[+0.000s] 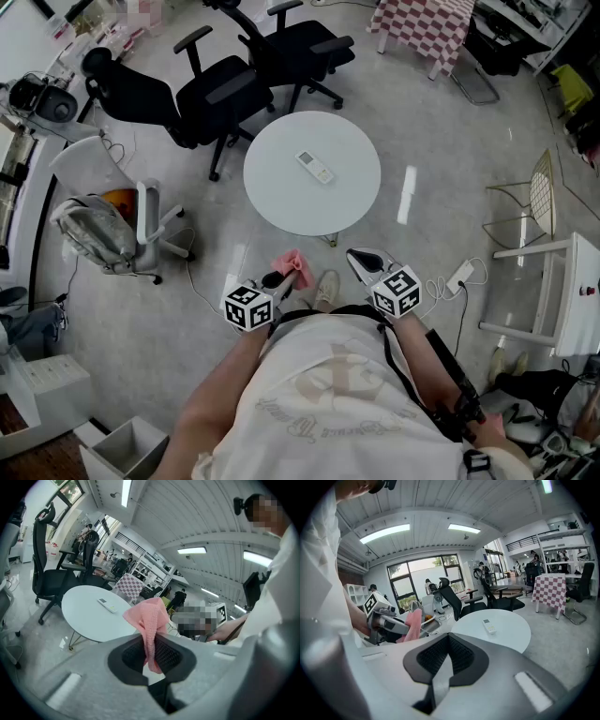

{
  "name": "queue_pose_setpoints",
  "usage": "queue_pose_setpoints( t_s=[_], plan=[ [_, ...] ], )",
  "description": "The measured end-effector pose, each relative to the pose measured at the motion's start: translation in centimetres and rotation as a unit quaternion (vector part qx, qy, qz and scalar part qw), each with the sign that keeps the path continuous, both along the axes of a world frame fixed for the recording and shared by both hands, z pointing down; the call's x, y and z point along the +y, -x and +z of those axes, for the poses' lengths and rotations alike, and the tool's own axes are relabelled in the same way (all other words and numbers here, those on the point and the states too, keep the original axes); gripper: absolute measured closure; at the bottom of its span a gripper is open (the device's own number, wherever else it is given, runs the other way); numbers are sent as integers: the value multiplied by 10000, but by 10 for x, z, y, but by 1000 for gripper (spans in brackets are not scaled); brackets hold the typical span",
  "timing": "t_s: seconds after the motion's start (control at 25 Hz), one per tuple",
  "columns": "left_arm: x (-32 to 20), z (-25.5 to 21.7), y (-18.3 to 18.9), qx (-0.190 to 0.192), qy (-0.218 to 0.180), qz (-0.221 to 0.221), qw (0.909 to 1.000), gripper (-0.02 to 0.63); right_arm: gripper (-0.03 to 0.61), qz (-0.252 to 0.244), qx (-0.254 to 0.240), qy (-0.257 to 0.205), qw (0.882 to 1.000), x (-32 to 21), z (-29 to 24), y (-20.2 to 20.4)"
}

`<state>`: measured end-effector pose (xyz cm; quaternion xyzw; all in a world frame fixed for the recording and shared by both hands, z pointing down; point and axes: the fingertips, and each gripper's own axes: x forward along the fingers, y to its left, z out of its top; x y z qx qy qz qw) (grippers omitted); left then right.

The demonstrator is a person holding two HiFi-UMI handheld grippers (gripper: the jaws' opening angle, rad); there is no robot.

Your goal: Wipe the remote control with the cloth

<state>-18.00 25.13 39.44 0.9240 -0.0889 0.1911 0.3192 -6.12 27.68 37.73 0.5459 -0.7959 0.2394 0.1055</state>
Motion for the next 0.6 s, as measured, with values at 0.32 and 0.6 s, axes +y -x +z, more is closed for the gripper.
queue_pose_setpoints(
  t_s=[0.32, 0.6],
  plan=[
    [24, 1, 12, 36, -45, 195, 9998, 594, 572, 143, 76, -3, 9999, 28, -1, 16],
    [37, 1, 17, 114, -16, 313, 9994, 594, 571, 463, 107, 0, 9989, 43, 1, 15]
  ],
)
